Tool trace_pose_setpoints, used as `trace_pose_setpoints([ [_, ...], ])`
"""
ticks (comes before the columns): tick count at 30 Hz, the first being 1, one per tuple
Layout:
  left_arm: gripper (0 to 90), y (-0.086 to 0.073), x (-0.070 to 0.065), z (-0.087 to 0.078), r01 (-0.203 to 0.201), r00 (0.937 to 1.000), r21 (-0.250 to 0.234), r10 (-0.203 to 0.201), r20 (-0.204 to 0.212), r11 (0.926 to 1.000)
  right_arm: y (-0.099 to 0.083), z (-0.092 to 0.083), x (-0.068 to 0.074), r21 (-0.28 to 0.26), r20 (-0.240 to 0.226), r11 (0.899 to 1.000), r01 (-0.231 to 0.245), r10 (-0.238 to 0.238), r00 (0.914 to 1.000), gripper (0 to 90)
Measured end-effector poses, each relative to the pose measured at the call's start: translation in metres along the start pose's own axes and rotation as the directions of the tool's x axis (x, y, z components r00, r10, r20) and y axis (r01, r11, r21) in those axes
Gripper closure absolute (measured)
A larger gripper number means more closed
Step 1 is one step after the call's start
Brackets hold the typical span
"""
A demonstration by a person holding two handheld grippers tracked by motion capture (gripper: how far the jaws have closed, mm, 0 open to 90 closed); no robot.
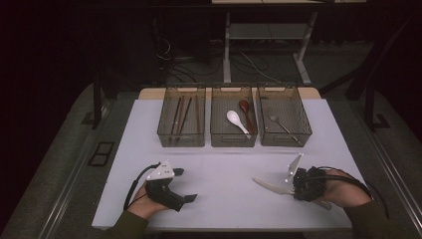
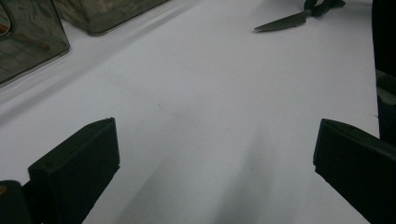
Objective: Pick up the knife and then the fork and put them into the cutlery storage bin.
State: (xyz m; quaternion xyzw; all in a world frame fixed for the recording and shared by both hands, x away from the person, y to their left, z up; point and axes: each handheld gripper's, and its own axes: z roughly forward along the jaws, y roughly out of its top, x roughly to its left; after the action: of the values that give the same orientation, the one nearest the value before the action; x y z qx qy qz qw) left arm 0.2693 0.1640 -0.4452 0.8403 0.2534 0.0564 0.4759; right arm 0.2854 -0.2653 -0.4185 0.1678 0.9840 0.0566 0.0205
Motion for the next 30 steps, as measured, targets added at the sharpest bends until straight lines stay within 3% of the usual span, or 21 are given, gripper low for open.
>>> trace_pose_setpoints([
  [7,0.0,0.000,0.000,0.000,0.000,1.0000,0.000,0.000,0.000,1.0000,0.008,0.001,-0.002,0.049,-0.006,0.999,0.020,-0.019,0.9998,79.6],
  [12,0.0,0.000,0.000,0.000,0.003,1.0000,-0.002,-0.003,-0.001,1.0000,0.008,0.001,-0.003,0.053,-0.012,0.998,-0.014,0.015,0.9998,80.0],
  [16,0.0,0.000,0.000,0.000,0.003,1.0000,-0.002,-0.003,0.000,1.0000,0.004,0.000,-0.006,0.027,-0.030,0.999,-0.046,0.047,0.9985,80.0],
  [19,0.0,0.000,0.000,0.000,0.003,1.0000,-0.002,-0.003,0.001,1.0000,0.000,-0.003,-0.010,-0.032,-0.043,0.996,-0.084,0.083,0.9956,80.0],
  [25,0.0,0.000,0.000,0.000,0.003,1.0000,-0.002,-0.003,0.002,1.0000,-0.008,-0.015,-0.021,-0.189,-0.038,0.973,-0.131,0.126,0.9913,80.1],
  [30,0.0,0.000,0.000,0.000,0.001,1.0000,0.000,-0.001,0.004,1.0000,-0.015,-0.020,-0.029,-0.289,-0.033,0.938,-0.193,0.191,0.9810,80.2],
])
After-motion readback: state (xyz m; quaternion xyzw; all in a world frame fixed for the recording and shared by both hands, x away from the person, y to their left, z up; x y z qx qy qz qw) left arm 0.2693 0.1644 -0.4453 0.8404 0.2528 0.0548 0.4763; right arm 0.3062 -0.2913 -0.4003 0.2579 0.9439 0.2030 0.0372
